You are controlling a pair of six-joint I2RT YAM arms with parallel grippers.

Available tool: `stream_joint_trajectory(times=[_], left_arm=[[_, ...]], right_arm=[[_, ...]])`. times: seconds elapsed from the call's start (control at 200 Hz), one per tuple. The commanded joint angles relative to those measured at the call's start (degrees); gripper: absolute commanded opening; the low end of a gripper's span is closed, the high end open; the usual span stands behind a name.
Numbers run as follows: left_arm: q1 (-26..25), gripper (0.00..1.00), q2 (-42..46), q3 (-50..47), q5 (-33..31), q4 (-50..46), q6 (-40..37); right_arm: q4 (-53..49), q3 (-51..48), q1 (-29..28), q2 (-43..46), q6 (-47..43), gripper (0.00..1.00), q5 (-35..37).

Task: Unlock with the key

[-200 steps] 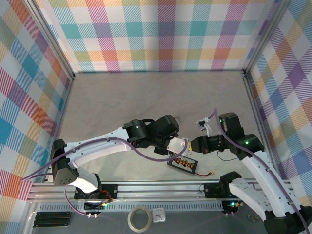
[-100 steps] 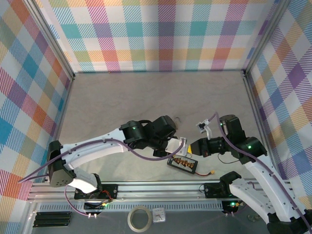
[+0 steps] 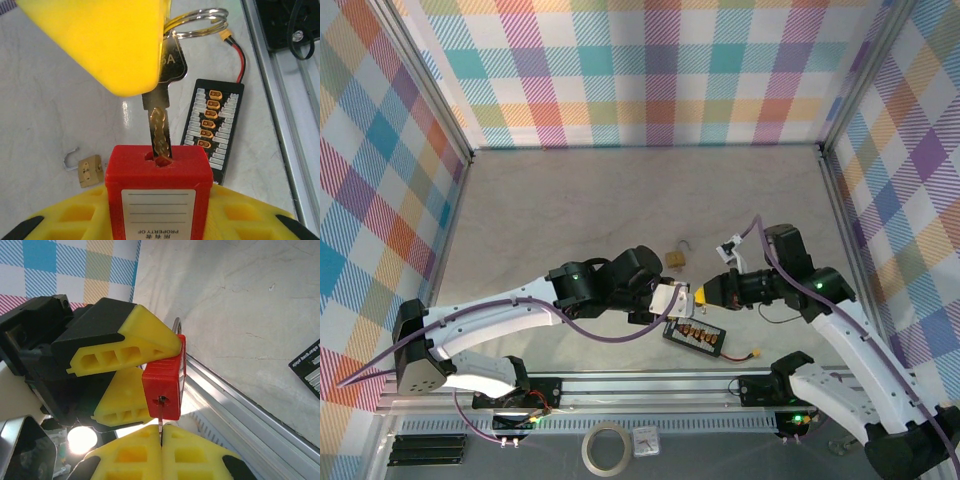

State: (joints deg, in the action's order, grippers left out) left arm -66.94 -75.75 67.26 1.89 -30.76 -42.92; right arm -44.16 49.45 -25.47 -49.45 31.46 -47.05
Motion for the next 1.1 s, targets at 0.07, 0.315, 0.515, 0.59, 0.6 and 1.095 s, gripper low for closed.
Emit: stream_joint_trajectory(times=[0.07,0.315,0.515,0.59,0.6,1.095], left_arm=[[-1.9,0.00,1.6,2.4,5.9,15.3,-1.0],[0.8,0.00,0.0,6.4,17.6,10.4,2.8],[1.1,0.00,-0.8,4.1,8.5,19.6,5.3],[0.1,0.00,-2.9,6.1,4.0,18.8,5.9],[-0.3,0.00,-3.2,6.3,3.5,18.6,5.7],[-4.7,0.00,-2.7,4.9,3.6,24.6,1.9]], right_arm=[[2.1,1.8,-0.3,-1.2,-2.8,0.00,2.0],[-5.0,2.9,-0.4,-1.2,-13.1,0.00,7.3],[-5.6,4.3,-0.4,-3.1,-8.9,0.00,8.7],[-5.1,4.5,-0.5,-3.6,-6.3,0.00,8.9],[-5.1,4.6,-0.5,-3.7,-6.2,0.00,8.8],[8.2,-2.4,-0.7,-4.5,-0.8,0.00,3.4]])
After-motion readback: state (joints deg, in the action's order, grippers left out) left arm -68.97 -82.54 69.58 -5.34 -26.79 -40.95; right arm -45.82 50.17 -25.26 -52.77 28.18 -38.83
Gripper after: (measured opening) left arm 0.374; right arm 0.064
